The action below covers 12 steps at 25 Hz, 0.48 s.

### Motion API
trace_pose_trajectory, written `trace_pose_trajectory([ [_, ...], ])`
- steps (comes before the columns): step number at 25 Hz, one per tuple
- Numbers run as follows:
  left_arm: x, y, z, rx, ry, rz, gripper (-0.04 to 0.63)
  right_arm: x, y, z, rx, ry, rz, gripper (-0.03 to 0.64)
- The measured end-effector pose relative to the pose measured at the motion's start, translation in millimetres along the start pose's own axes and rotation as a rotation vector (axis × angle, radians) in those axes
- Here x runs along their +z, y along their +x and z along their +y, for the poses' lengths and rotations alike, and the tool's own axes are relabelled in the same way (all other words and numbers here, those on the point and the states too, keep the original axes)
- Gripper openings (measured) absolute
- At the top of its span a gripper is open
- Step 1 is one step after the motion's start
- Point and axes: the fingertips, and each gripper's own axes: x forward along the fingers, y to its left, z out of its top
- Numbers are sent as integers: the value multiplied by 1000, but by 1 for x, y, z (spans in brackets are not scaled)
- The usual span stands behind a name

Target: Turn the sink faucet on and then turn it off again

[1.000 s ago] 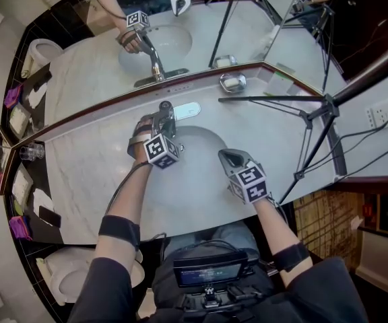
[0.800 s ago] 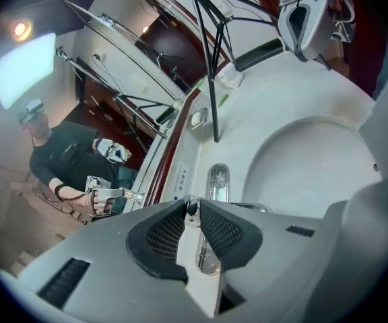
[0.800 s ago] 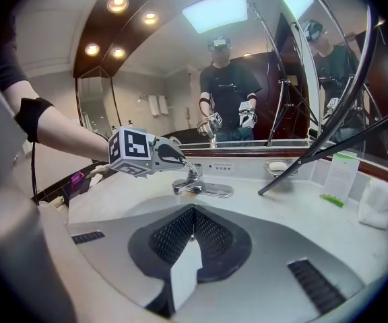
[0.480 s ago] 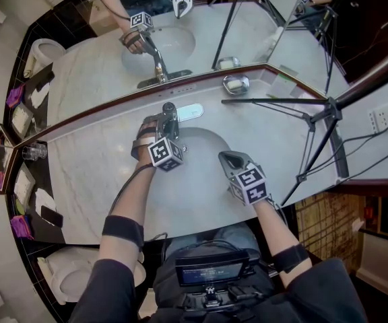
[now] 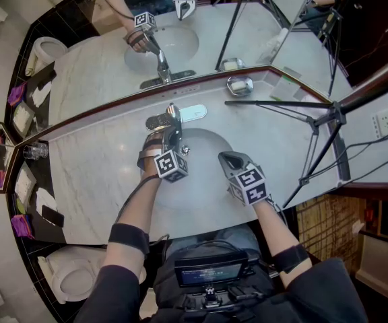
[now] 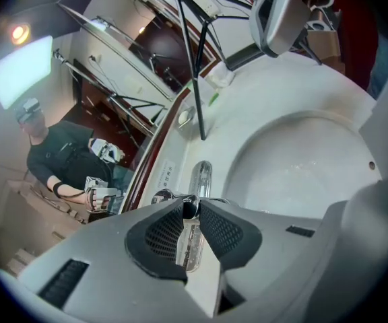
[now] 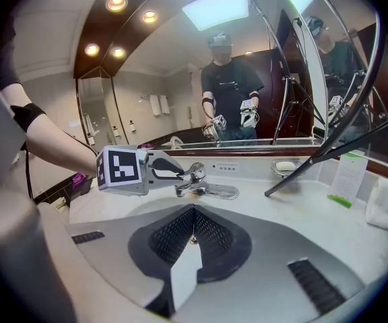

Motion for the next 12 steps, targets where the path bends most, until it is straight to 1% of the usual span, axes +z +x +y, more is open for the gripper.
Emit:
trace_pose_trajectory([
  [12, 0, 0, 1, 7, 14, -3, 60, 1, 3, 1, 2, 0, 2, 18],
])
